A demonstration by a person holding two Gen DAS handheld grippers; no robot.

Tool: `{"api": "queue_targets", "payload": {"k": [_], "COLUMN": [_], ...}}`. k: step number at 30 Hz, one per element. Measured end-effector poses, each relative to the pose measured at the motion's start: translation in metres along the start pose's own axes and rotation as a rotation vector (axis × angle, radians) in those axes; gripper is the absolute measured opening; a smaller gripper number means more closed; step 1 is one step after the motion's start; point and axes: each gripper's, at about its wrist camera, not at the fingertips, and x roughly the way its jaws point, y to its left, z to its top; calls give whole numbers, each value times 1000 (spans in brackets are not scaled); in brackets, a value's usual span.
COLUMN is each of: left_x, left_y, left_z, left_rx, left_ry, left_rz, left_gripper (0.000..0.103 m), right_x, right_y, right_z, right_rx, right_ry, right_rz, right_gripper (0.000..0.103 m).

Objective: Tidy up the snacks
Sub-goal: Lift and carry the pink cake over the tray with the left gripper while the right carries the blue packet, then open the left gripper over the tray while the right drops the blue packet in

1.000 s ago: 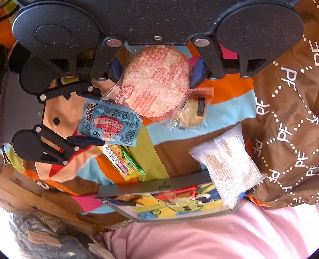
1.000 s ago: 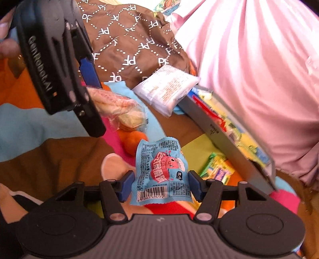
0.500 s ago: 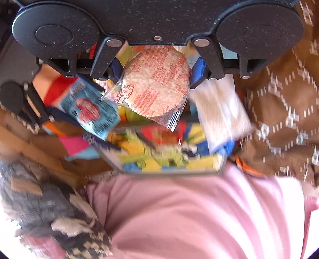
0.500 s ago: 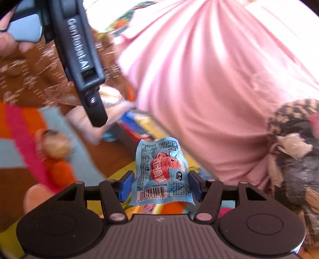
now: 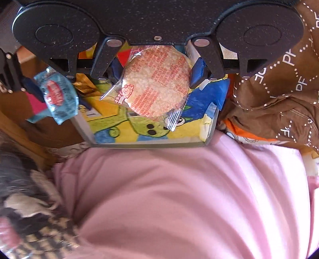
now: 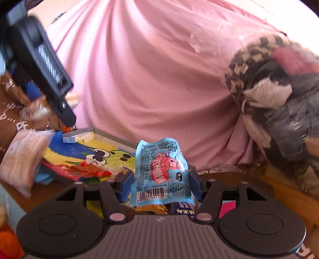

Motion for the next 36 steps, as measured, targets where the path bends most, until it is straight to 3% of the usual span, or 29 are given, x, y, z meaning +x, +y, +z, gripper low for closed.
{"api": "queue_targets", "payload": {"k": [10, 21, 25, 27, 36], "left_x": [59, 97, 102, 101, 73], "left_y": [0, -6, -7, -5, 15], "left_z": [12, 5, 2, -1, -4], "left_rx": [-30, -47, -45, -61, -170], "left_ry": [50, 128, 132, 123, 19], "left_rz": [48, 21, 13, 20, 50], "left_gripper": [69, 70, 82, 89, 96], "right_x": [24, 42, 44, 43, 30], "right_y": [-8, -3, -3, -4, -7], "right_z": [4, 0, -2, -1, 8], "right_rx": [53, 71, 81, 84, 138], "right_ry": [91, 154, 165, 159, 113], "right_rz": [52, 81, 77, 70, 65], "right_gripper": [65, 68, 69, 76, 98]}}
